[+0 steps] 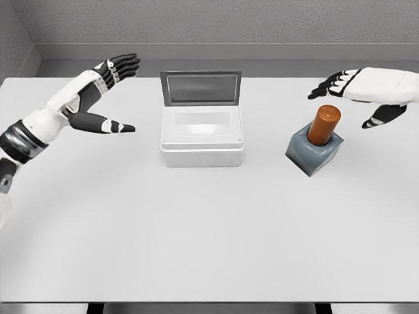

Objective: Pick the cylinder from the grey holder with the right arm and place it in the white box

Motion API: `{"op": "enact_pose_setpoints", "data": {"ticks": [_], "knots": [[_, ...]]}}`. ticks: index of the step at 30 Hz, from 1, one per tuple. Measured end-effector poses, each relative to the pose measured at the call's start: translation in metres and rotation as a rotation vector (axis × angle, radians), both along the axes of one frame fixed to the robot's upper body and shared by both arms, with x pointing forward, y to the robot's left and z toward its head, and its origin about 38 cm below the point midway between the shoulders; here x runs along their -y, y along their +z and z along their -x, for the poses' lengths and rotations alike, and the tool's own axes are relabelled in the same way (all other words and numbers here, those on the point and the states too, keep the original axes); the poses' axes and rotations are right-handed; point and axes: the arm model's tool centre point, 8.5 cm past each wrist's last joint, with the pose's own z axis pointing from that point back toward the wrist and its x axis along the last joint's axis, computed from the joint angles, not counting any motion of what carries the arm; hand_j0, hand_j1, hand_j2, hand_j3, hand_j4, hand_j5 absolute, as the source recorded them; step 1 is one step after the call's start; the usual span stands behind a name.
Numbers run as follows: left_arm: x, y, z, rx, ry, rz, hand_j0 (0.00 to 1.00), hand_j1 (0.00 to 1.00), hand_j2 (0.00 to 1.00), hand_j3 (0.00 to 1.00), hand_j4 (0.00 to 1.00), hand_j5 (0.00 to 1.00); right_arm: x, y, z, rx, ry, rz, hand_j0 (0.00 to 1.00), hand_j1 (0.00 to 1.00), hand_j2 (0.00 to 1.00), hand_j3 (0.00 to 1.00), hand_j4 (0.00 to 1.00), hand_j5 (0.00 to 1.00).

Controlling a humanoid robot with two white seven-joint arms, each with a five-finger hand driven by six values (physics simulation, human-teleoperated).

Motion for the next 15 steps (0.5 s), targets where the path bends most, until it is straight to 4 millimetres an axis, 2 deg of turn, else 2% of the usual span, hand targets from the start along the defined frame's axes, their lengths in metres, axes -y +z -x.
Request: {"op": "enact_pose_setpoints", "data": {"ticks": [1, 3, 5, 7, 9, 11, 14, 15], "knots": [[-0.002, 0.011, -0.011, 0.018, 0.013, 0.006, 1.00, 1.00, 1.00, 1.00, 1.00, 1.00, 0.000, -0.001, 0.000, -0.002, 0.001, 0.002, 1.00, 1.00, 1.00, 1.00, 1.00, 1.00], [-0.014, -0.005, -0.019, -0.034, 0.053, 0.007, 1.00, 1.00, 1.00, 1.00, 1.00, 1.00, 0.000, 0.000, 0.000, -0.001, 0.002, 0.006, 1.00, 1.00, 1.00, 1.00, 1.00, 1.00], [-0.023, -0.022, -0.018, -0.082, 0.077, 0.001, 1.00, 1.00, 1.00, 1.00, 1.00, 1.00, 0.001, 0.001, 0.000, 0.001, -0.001, 0.012, 1.00, 1.00, 1.00, 1.00, 1.00, 1.00], [-0.026, -0.027, -0.020, -0.095, 0.089, -0.010, 1.00, 1.00, 1.00, 1.00, 1.00, 1.00, 0.005, 0.015, -0.002, 0.032, -0.012, 0.011, 1.00, 1.00, 1.00, 1.00, 1.00, 1.00], [-0.024, -0.028, -0.023, -0.093, 0.093, -0.023, 1.00, 1.00, 1.00, 1.00, 1.00, 1.00, 0.008, 0.022, -0.002, 0.046, -0.018, 0.015, 1.00, 1.00, 1.00, 1.00, 1.00, 1.00], [-0.021, -0.029, -0.026, -0.089, 0.094, -0.032, 1.00, 1.00, 1.00, 1.00, 1.00, 1.00, 0.006, 0.046, -0.006, 0.093, -0.009, 0.042, 1.00, 1.00, 1.00, 1.00, 1.00, 1.00], [-0.019, -0.035, -0.027, -0.095, 0.102, -0.068, 1.00, 1.00, 1.00, 1.00, 1.00, 1.00, 0.004, 0.044, -0.006, 0.053, 0.001, 0.108, 1.00, 1.00, 1.00, 1.00, 1.00, 1.00], [-0.017, -0.032, -0.030, -0.087, 0.105, -0.088, 1.00, 1.00, 1.00, 1.00, 1.00, 1.00, 0.002, 0.049, -0.007, 0.052, 0.008, 0.132, 1.00, 1.00, 1.00, 1.00, 1.00, 1.00]]}}
